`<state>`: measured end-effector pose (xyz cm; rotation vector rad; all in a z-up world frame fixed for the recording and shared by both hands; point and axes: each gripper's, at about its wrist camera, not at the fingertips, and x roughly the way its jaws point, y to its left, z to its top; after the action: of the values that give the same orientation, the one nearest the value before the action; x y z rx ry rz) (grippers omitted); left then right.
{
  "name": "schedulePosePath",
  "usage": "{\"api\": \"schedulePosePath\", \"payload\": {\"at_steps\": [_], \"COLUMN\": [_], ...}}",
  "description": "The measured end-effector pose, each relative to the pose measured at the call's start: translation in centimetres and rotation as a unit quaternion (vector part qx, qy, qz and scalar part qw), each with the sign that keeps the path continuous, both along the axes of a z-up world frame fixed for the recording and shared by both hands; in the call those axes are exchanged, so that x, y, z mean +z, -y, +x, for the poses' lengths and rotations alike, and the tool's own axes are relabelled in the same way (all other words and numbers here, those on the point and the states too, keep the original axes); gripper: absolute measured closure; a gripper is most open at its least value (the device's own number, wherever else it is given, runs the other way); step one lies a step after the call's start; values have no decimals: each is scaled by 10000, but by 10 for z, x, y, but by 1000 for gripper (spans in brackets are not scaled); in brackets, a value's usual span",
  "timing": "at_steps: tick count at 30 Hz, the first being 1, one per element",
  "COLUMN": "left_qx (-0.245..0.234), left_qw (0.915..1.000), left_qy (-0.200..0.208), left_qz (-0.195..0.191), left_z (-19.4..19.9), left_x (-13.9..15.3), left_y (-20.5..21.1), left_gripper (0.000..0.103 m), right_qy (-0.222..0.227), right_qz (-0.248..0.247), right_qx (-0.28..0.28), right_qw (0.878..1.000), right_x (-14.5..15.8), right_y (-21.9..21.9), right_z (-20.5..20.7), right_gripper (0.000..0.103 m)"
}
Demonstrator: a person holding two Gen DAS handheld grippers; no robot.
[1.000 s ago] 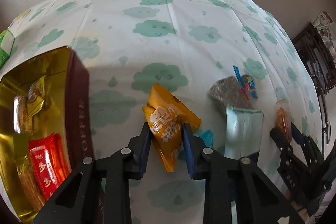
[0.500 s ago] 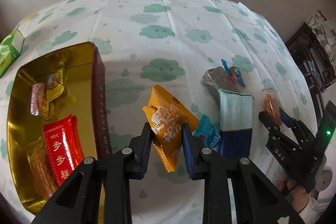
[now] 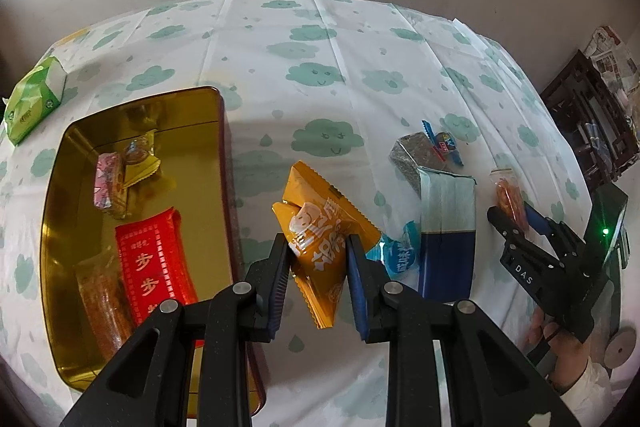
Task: Organize snacks
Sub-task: 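Carry the chip bag into the tray and open the left gripper while the right holds its bag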
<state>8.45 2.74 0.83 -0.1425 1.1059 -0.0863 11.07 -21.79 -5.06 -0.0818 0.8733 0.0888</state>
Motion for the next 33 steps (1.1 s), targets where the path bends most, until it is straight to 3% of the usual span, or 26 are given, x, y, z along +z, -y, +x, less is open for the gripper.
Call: {"api": "schedulePosePath", "payload": {"at_steps": [13,24,33], "left_qx": [135,819,1412], "left_qw": [9997,9946,9879], "left_qy": [172,468,260], "left_qz": [74,426,593], "left_z": [-7,2,7], "left_x": [17,46,23], "left_y": [-22,-91,-145], "left_gripper": [79,79,79], "right_qy": [0,-1,-1], "right_qz": [0,-3,-4], "right_qx": [0,0,-1], "right_qw": [10000,10000,10000], "right_x": [0,0,0], "right_y": [-1,-1,-1], "right_z": [0,0,0], "right_gripper": [47,47,47]}}
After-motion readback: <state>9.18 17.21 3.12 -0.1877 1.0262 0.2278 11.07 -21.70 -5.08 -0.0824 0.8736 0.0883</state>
